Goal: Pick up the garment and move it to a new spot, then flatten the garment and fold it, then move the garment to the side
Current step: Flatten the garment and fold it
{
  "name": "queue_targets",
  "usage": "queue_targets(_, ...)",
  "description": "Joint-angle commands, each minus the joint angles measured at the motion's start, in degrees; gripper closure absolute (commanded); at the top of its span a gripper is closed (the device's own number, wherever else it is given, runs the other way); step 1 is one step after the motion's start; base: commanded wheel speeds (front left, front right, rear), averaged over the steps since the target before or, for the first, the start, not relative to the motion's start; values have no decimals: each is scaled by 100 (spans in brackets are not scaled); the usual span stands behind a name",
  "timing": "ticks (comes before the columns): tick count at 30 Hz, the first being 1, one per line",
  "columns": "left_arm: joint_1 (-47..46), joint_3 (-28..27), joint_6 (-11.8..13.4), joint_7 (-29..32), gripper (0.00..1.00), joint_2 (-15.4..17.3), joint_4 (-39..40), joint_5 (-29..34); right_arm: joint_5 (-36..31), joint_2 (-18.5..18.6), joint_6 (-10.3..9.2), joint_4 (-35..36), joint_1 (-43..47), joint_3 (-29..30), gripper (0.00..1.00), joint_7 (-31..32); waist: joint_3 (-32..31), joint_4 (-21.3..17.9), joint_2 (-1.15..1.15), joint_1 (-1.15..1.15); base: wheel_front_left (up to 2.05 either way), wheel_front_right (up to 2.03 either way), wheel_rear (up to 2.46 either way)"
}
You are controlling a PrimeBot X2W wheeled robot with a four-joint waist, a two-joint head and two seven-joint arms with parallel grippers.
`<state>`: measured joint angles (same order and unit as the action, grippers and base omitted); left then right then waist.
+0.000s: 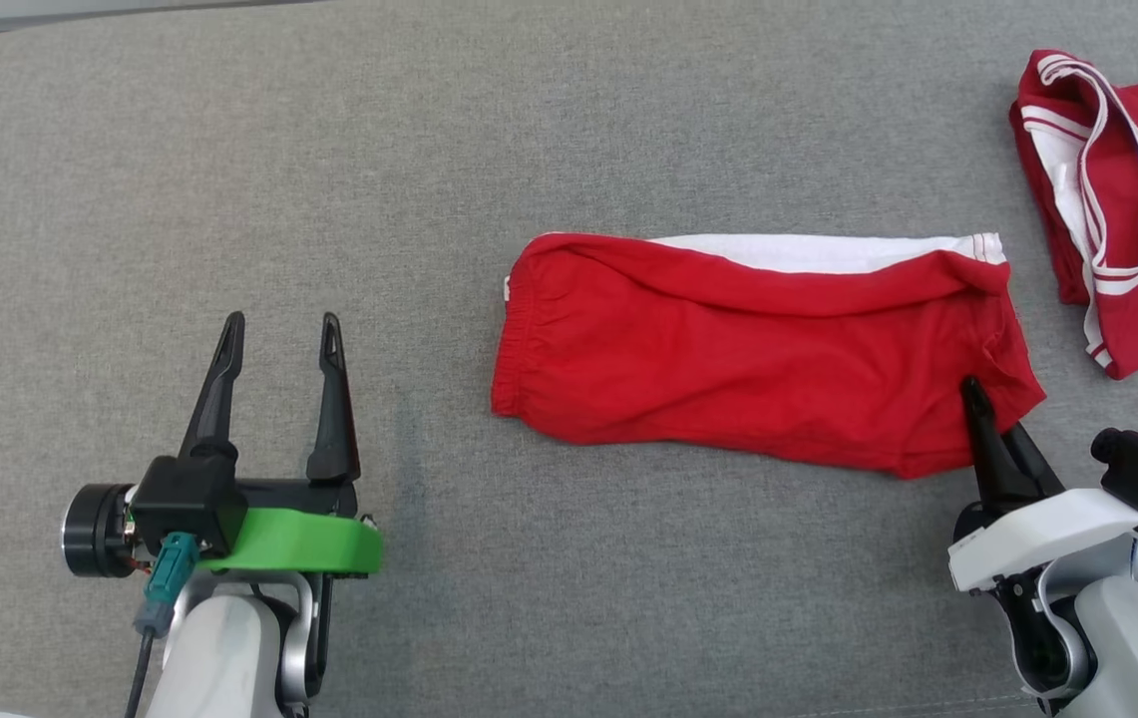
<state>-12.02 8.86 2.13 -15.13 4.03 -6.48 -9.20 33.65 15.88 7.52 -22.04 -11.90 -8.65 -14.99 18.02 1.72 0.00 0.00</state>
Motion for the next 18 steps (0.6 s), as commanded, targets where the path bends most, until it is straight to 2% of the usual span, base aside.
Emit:
queue_targets(1, 88, -17, -9, 1, 0, 34, -17, 58, -48, -10, -7, 51, 94, 26, 100, -14, -84, -39, 0, 0, 0, 0, 0)
queue_targets(6, 117, 32, -26, 1, 0, 18, -36, 46, -306, 81, -7, 350, -77, -52, 100, 103, -176, -7, 0, 0, 0, 0, 0)
queue_targets(9, 99, 53, -43, 2, 0, 9, -38, 31, -550, 64, -5, 696, -382, -290, 100, 264, -219, 33, 0, 0, 0, 0, 0)
queue_targets(14, 29, 98, -45, 2, 0, -15, -43, -2, -854, -156, -5, 1086, -1046, -1163, 100, 684, -264, 189, 0, 0, 0, 0, 0)
queue_targets(18, -33, 135, -52, 2, 0, -36, -43, -46, -801, -414, -5, 948, -1436, -2014, 100, 938, -242, 362, 0, 0, 0, 0, 0)
